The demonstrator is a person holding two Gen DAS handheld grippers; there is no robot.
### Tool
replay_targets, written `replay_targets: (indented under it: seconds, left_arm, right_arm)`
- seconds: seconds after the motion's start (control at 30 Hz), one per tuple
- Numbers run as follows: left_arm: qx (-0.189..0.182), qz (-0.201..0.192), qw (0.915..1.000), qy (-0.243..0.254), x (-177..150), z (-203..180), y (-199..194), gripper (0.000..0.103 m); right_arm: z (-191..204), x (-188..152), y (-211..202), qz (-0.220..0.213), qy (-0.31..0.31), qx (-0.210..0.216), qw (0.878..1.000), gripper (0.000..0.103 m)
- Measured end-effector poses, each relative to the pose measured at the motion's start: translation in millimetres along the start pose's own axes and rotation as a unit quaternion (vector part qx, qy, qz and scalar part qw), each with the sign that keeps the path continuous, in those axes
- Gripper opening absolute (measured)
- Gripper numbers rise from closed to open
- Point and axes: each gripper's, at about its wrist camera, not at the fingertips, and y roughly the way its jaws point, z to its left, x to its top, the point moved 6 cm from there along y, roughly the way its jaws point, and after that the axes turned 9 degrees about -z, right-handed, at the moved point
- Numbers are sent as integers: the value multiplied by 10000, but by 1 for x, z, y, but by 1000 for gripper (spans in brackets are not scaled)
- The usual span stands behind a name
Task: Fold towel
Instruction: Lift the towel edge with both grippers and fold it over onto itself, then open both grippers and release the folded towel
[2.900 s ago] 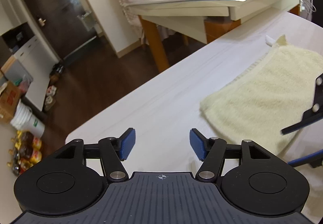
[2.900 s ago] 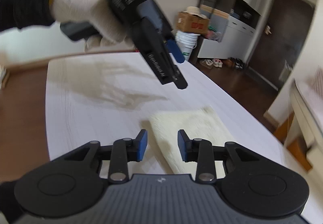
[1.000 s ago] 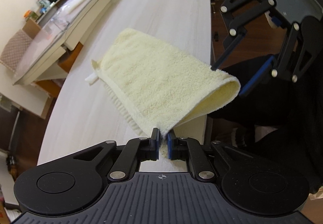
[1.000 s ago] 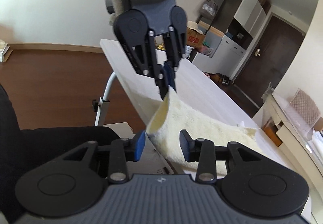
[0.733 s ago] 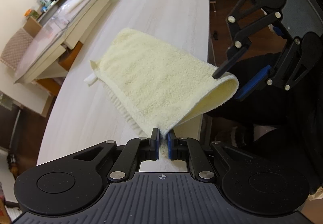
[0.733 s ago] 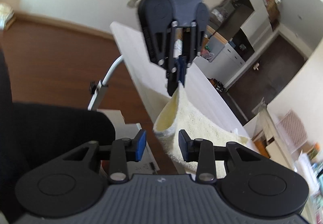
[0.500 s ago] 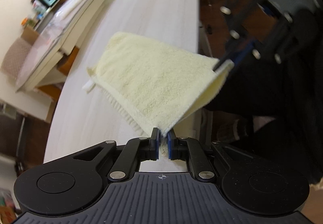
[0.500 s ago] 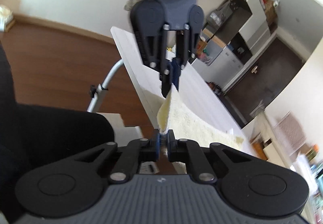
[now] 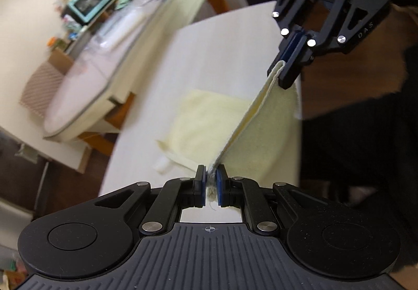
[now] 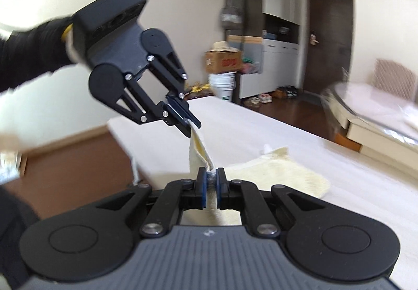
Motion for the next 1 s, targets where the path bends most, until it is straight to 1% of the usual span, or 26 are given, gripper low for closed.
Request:
replay_targets:
  seconds: [0.07, 0.17, 0.23, 0.37, 0.43, 0.5, 0.57, 0.67, 0.9, 0.93, 0.97, 1.0]
  left_arm:
    - [52, 19, 10000, 44, 5, 9, 15, 9]
    - [78, 62, 10000, 1, 9, 30, 43, 9]
    - [76, 103, 9999, -43, 9, 39, 54, 9]
    - [28, 228, 9996, -175, 8, 58, 86, 9]
    - [5, 263, 9994, -213, 5, 62, 95, 9]
    - [6, 298, 9992, -266, 3, 68, 105, 9]
    - [39, 321, 9989, -351, -1, 72, 112, 11]
    - [53, 355, 9984, -443, -6, 75, 121, 12]
    - [28, 338, 9974, -636, -20, 76, 139, 16]
    - [44, 310, 9972, -683, -21, 78, 140, 18]
    - [57, 291, 9969, -725, -22, 79, 140, 20]
    - [65, 268, 9967, -768, -23, 80, 140, 20]
  right_arm:
    - [-31, 6, 11, -25, 395, -160, 9991, 8]
    - [-60, 6, 16, 0, 722, -293, 9970, 8]
    - [-83, 3, 27, 53, 993, -352, 9944, 8]
    - [-109, -6, 38, 149, 1333, -470, 9898, 8]
    - [-123, -11, 49, 212, 1469, -554, 9874, 8]
    - [-126, -25, 39, 243, 1551, -596, 9858, 8]
    - [-129, -31, 35, 273, 1601, -626, 9847, 8]
    - [-137, -39, 40, 379, 1683, -715, 9824, 8]
    - [-138, -57, 40, 724, 1451, -1093, 9807, 10]
    - [-137, -58, 40, 743, 1393, -1145, 9808, 10]
    - [-138, -59, 40, 749, 1357, -1172, 9809, 16]
    - [-138, -59, 40, 748, 1317, -1217, 9809, 19]
